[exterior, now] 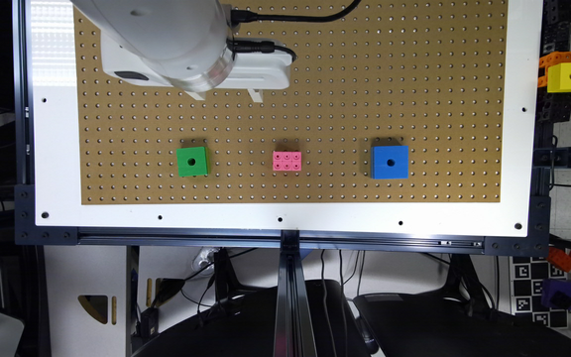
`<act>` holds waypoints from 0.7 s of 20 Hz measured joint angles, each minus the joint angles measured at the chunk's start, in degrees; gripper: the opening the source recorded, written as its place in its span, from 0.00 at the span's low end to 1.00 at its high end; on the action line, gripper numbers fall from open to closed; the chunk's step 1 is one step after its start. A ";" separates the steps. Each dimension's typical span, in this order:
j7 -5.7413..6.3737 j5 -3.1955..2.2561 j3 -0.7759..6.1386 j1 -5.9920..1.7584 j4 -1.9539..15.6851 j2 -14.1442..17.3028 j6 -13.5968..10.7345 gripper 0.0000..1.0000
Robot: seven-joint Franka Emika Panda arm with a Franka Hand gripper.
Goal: Pick up green block.
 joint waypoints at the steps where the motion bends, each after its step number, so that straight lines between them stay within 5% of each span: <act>1: 0.04 0.00 0.00 -0.01 -0.03 0.00 0.00 1.00; 5: -0.30 -0.04 -0.03 -1.12 0.01 0.02 0.03 1.00; 10: -3.27 -0.11 -0.07 -4.74 1.87 1.21 0.18 1.00; 14: -3.56 -0.11 -0.06 -5.28 4.83 3.85 0.20 1.00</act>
